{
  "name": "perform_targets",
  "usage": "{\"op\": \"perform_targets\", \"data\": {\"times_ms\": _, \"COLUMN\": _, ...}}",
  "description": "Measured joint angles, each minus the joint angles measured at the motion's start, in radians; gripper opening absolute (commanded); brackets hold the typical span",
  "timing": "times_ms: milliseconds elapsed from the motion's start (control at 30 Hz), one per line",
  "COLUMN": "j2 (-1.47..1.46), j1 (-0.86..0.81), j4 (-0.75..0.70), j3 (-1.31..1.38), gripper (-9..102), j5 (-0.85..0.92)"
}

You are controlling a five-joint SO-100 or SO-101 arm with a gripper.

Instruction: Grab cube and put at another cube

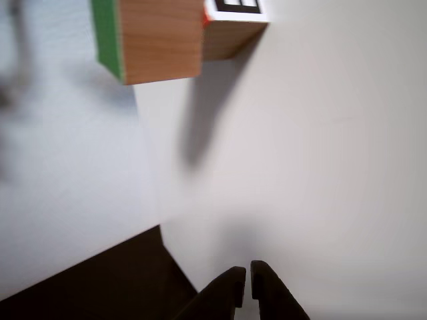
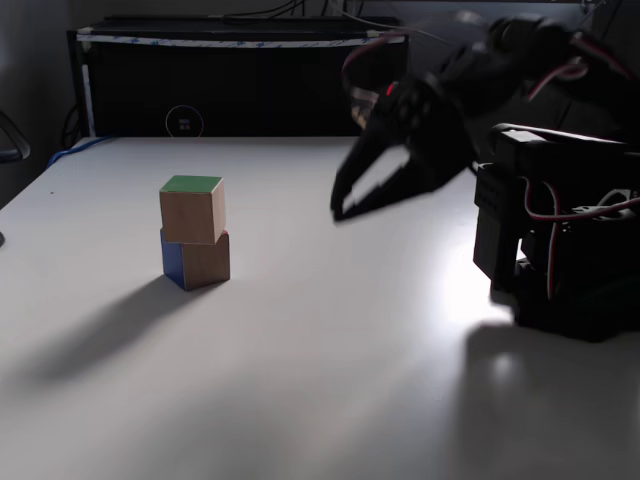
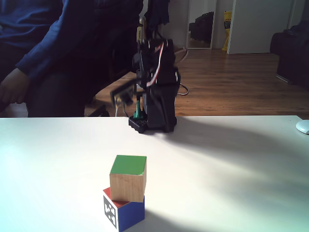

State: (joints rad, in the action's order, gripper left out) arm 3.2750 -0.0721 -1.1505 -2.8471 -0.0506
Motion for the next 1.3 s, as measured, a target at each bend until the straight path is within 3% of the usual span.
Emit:
{"op": "perform_targets", "data": {"times_ms": 233, "j2": 0.009, "j1": 0.032, "j4": 0.020, "j3": -0.160, "gripper": 0, "j5": -0.003}}
{"op": "perform_targets", "data": {"times_ms": 600, "j2": 0.009, "j1": 0.075, "j4": -0.123, "j3": -0.158, "gripper": 0, "j5": 0.012}}
{"op": "perform_targets", "data": {"times_ms": 1300, "j2": 0.009, "j1": 0.080, "j4": -0.133, "j3": -0.158, "gripper": 0, "j5": 0.064}}
